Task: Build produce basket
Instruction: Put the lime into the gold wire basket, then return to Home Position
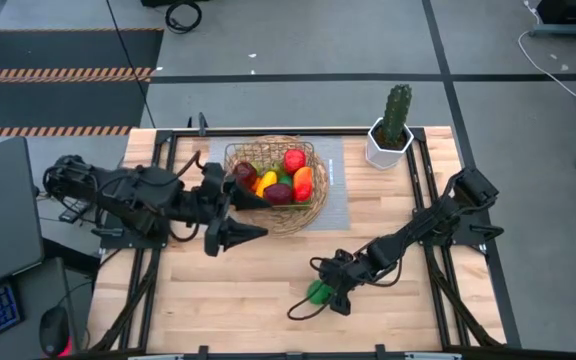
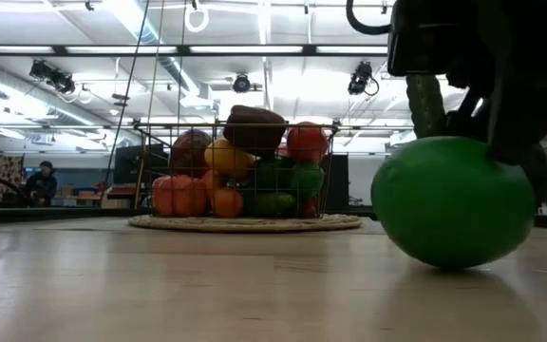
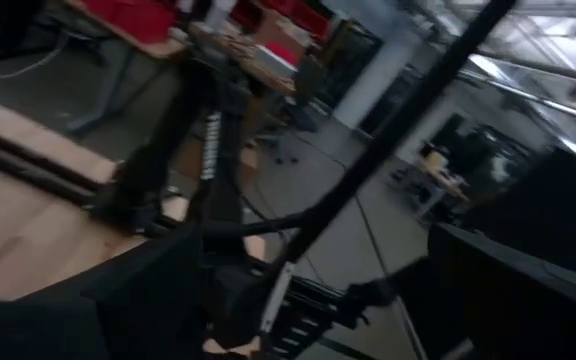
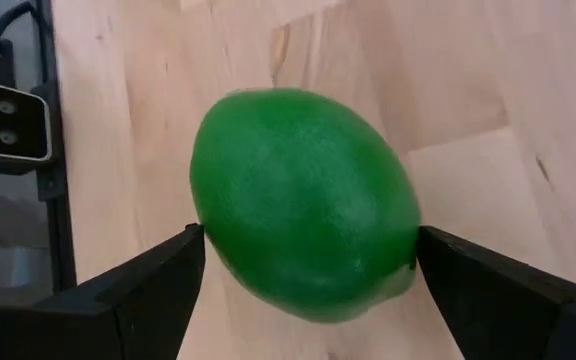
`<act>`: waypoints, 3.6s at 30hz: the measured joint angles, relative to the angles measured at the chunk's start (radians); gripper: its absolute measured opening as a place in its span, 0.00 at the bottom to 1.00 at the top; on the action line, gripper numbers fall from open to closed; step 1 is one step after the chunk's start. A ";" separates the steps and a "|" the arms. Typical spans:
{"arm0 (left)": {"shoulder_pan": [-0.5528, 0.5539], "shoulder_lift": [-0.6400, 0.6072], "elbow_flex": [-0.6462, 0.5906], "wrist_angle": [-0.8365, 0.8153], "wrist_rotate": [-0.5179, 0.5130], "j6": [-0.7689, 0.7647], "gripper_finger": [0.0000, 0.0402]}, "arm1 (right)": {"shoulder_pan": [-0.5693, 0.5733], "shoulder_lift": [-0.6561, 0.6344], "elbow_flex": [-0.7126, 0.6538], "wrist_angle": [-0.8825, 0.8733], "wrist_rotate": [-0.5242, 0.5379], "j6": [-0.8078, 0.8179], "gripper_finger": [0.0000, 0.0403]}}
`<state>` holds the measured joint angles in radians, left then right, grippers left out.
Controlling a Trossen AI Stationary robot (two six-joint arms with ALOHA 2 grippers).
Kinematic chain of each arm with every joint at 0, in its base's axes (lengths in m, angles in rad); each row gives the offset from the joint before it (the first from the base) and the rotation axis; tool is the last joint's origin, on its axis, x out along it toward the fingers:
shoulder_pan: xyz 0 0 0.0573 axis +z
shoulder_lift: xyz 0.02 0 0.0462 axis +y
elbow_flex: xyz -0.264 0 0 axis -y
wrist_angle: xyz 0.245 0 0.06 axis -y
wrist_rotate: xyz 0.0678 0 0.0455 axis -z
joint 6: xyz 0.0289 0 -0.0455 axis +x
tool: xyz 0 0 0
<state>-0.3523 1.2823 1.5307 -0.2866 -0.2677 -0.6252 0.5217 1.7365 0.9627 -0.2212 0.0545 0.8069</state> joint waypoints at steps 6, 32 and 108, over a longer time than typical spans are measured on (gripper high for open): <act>0.013 0.020 0.000 -0.004 -0.027 -0.069 0.99 | -0.007 -0.005 0.000 0.004 0.020 -0.042 0.91; -0.042 0.059 0.000 -0.001 -0.018 -0.234 0.99 | -0.047 -0.006 0.000 0.001 0.114 -0.072 0.86; 0.192 0.065 0.172 -0.521 -0.399 -0.202 0.99 | -0.735 -0.122 0.427 -0.046 0.047 -0.430 0.99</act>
<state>-0.1600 1.3468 1.7027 -0.8080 -0.6666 -0.8268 -0.2138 1.6145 1.3894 -0.2668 0.1013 0.3765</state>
